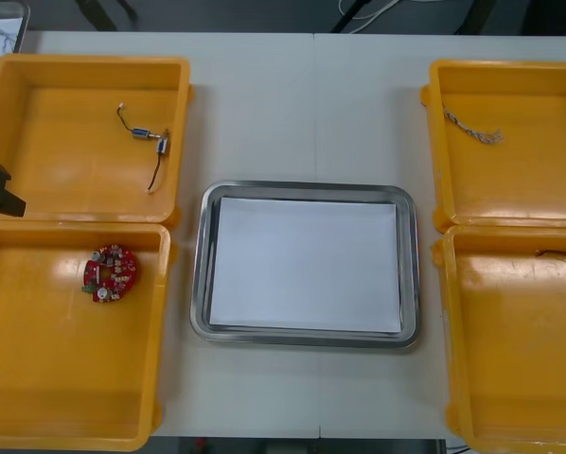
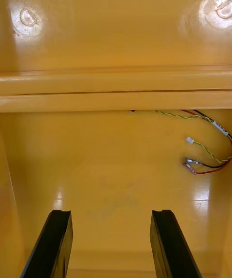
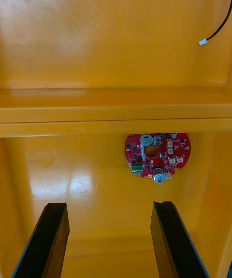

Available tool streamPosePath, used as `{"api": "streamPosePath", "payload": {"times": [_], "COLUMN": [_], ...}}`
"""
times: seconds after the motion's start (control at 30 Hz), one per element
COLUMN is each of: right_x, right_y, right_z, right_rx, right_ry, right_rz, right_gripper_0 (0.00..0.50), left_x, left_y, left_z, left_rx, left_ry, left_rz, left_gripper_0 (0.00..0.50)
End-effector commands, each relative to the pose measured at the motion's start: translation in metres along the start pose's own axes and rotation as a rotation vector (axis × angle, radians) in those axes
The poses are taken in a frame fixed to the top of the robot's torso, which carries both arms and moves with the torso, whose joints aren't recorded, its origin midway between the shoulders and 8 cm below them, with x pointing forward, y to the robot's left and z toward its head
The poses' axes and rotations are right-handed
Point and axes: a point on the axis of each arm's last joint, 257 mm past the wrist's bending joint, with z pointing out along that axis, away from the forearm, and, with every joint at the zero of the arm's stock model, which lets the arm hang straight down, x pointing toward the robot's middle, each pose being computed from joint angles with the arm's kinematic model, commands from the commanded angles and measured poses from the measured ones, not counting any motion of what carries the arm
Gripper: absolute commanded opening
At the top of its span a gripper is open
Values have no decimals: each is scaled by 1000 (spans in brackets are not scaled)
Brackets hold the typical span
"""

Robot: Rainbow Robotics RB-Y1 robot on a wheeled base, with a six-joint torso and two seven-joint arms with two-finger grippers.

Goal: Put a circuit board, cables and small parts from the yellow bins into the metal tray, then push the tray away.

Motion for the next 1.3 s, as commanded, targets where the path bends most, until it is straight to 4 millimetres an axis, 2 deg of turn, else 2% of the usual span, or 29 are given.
{"api": "streamPosePath", "payload": {"times": [0.03,1.3], "right_x": [-5,-5], "right_y": [-14,-14], "right_z": [-15,-15], "right_rx": [44,44], "right_ry": [-23,-23], "right_rz": [-12,-12], "right_gripper_0": [463,463], "left_x": [-5,-5], "left_y": [16,16], "left_z": [-16,-16], "left_rx": [-46,-46], "left_ry": [-24,-24], "left_rz": [67,67], "left_gripper_0": [500,500]}}
